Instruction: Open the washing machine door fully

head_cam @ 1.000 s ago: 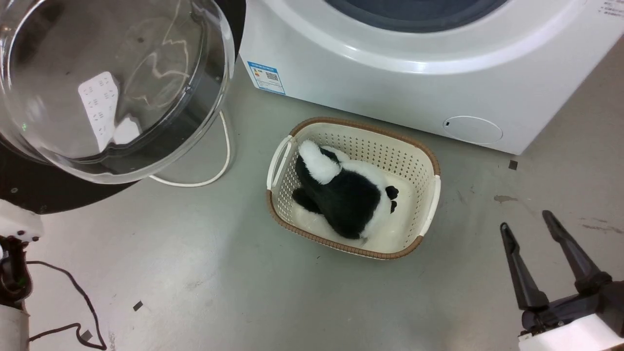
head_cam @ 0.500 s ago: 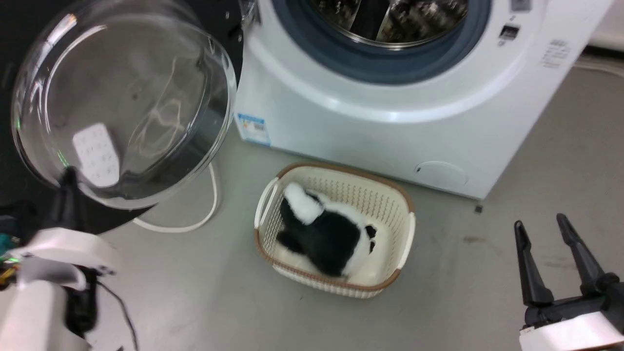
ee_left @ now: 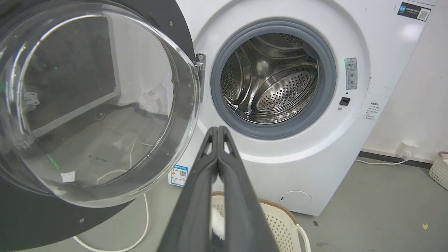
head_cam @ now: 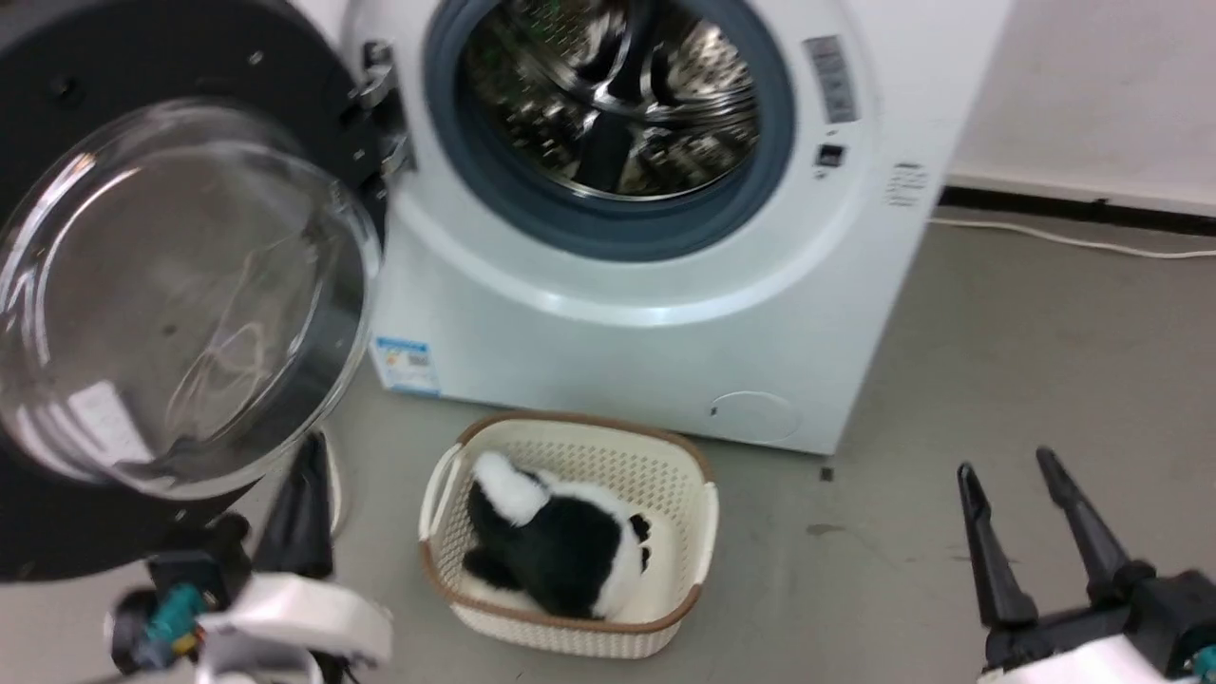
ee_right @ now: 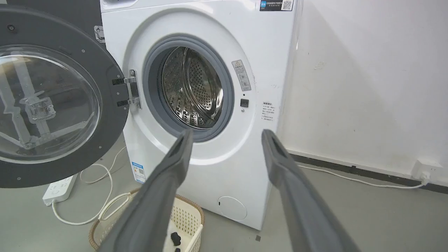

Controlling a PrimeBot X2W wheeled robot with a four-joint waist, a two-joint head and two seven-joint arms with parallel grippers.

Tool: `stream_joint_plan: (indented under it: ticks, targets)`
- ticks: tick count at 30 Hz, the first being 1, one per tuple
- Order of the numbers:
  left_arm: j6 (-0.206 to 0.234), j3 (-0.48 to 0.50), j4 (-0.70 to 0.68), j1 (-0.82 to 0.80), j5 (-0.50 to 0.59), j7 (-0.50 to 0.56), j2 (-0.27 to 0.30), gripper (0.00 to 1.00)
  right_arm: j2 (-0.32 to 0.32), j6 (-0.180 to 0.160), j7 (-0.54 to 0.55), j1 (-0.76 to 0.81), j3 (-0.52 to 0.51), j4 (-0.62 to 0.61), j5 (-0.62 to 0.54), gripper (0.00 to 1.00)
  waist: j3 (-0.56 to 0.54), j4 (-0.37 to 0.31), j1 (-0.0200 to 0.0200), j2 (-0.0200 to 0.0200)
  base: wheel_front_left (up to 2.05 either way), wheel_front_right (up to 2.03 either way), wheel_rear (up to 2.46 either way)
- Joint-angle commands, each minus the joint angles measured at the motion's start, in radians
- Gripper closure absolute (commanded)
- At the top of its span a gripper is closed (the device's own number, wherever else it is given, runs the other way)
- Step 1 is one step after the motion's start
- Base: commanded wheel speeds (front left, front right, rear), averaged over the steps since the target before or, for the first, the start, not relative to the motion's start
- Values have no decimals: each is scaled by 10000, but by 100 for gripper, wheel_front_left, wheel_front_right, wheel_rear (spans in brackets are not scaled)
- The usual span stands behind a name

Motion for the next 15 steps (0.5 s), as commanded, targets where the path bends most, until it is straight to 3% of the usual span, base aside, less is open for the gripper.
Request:
stream_joint_plan:
  ticks: [1, 6, 7, 8, 9, 15]
  targets:
    - [158, -102, -132, 317, 101, -73, -140, 100, 81, 8, -64, 235, -26, 74, -15, 0, -295, -393, 2, 0, 0, 0, 0]
    - [629, -686, -224, 1418, 596, -345, -696, 100, 280, 8, -80, 674, -49, 431, -58, 0, -432, -969, 2, 0, 0, 0, 0]
    - [668, -722, -189, 1534, 608, -378, -774, 75, 301, 8, -81, 711, -77, 475, -56, 0, -430, -1028, 2, 0, 0, 0, 0]
    - [725, -763, -127, 1633, 692, -404, -790, 31, 320, 8, -82, 737, -104, 510, -50, 0, -425, -1091, 2, 0, 0, 0, 0]
    - [793, -793, -52, 1710, 812, -431, -775, 0, 337, 8, -83, 761, -124, 554, -39, 0, -428, -1153, 2, 0, 0, 0, 0]
    - [1017, -978, 84, 2011, 1110, -522, -974, 0, 391, 8, -89, 886, -127, 838, -28, 0, -424, -1338, 2, 0, 0, 0, 0]
